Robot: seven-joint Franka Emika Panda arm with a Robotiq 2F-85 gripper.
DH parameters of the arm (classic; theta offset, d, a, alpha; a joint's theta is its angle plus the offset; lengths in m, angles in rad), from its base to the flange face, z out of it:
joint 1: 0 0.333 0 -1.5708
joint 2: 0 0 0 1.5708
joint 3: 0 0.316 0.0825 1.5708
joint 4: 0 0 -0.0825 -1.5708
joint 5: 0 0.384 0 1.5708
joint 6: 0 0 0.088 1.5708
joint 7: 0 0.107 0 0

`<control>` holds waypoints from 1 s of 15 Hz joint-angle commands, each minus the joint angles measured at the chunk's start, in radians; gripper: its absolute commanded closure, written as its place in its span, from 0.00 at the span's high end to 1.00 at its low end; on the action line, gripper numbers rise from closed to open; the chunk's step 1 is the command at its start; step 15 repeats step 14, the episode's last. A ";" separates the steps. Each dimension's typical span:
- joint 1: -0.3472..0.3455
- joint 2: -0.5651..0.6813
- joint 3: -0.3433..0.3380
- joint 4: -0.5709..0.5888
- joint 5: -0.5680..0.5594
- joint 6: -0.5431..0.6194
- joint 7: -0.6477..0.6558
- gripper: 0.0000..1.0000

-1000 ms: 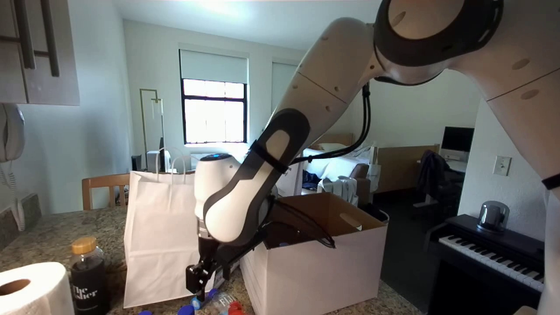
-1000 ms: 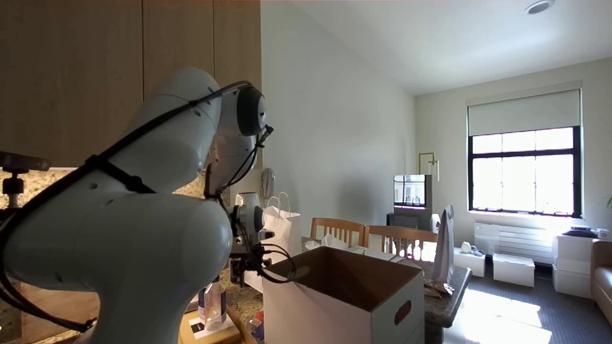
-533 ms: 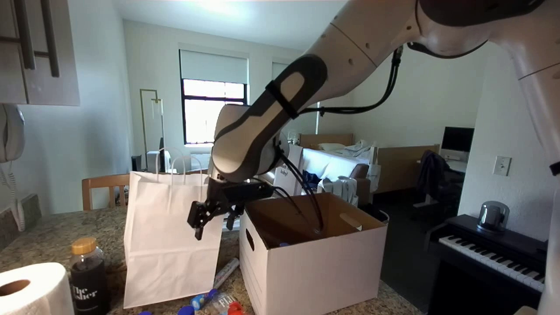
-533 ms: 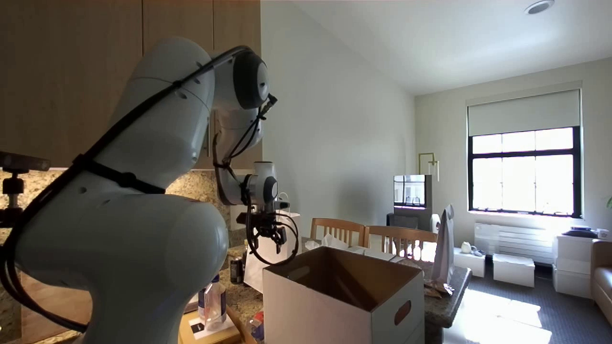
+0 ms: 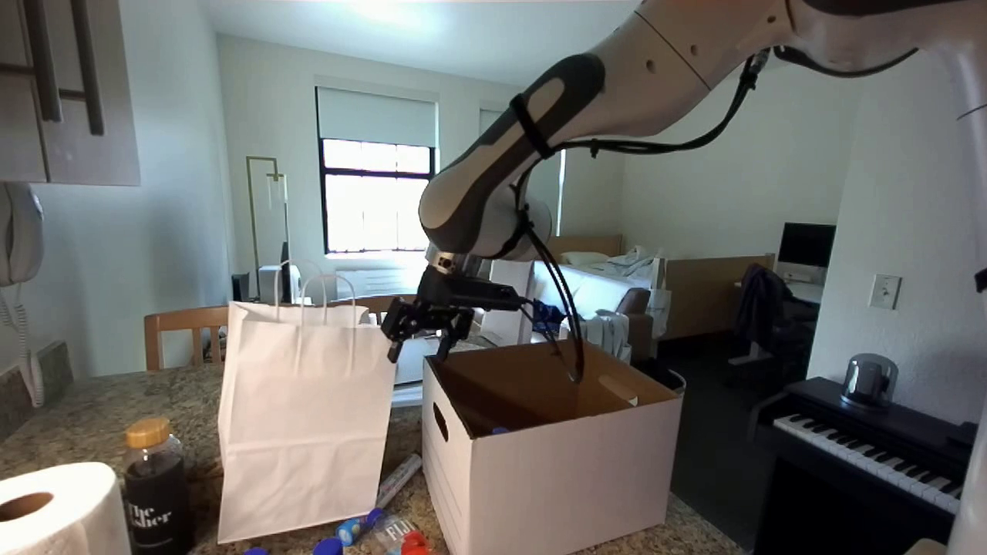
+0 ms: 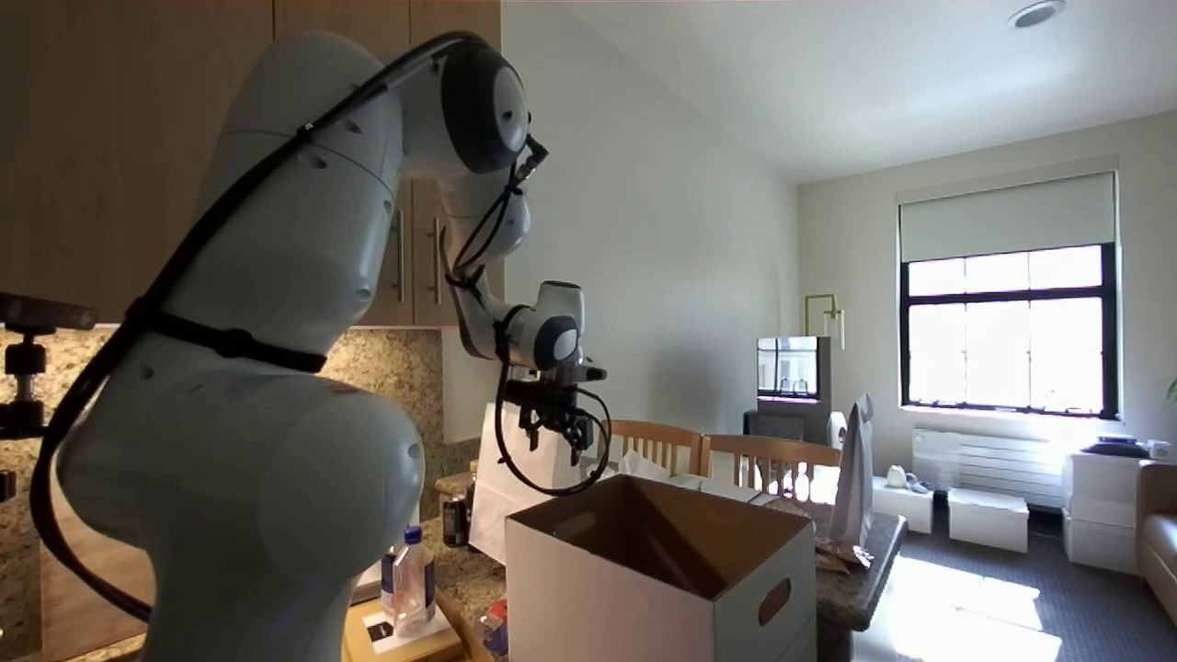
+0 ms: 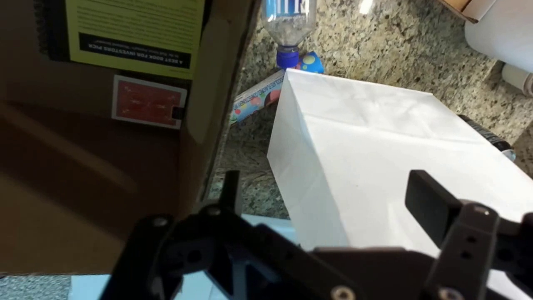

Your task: Remove the water bottles from the box

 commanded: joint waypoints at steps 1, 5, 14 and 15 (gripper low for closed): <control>-0.124 -0.103 0.023 -0.070 0.180 -0.075 -0.225 1.00; -0.221 -0.162 -0.061 -0.026 0.292 -0.362 -0.408 1.00; -0.230 -0.152 -0.175 0.049 0.236 -0.543 -0.396 1.00; -0.230 -0.152 -0.175 0.049 0.236 -0.543 -0.396 1.00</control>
